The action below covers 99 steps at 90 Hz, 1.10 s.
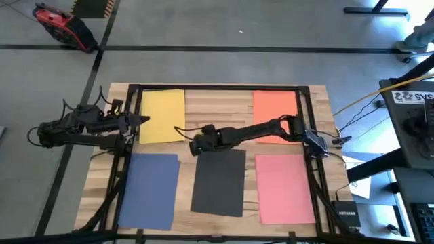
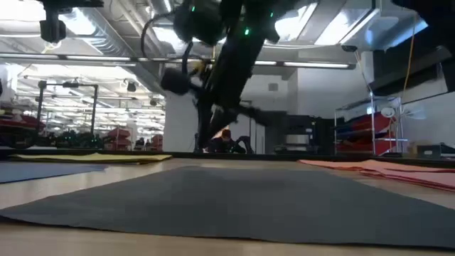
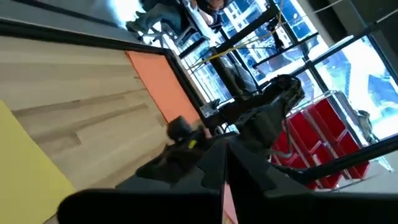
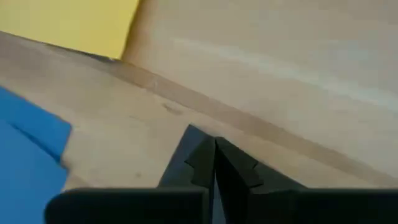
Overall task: Organize paper
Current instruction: Move the black colored paper on the bottom center of the table
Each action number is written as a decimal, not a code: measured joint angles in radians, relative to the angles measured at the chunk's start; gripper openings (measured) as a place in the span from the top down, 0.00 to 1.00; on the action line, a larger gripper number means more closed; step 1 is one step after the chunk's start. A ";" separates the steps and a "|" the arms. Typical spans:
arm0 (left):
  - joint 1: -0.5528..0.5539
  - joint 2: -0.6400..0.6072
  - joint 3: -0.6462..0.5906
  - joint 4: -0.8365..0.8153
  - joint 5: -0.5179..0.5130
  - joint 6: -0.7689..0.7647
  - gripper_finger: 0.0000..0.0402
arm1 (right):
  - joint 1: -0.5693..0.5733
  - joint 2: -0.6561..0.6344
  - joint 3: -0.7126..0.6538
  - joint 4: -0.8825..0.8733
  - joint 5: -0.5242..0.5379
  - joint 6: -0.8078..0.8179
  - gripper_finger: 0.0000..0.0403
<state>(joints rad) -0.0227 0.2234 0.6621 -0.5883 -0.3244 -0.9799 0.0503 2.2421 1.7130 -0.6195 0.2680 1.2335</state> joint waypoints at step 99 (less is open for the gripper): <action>0.000 0.000 0.000 -0.003 -0.002 0.015 1.00 | 0.081 0.041 -0.060 0.106 -0.063 0.101 1.00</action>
<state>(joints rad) -0.0226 0.2234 0.6621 -0.5912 -0.3260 -0.9649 0.1314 2.2833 1.6528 -0.5131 0.2050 1.3341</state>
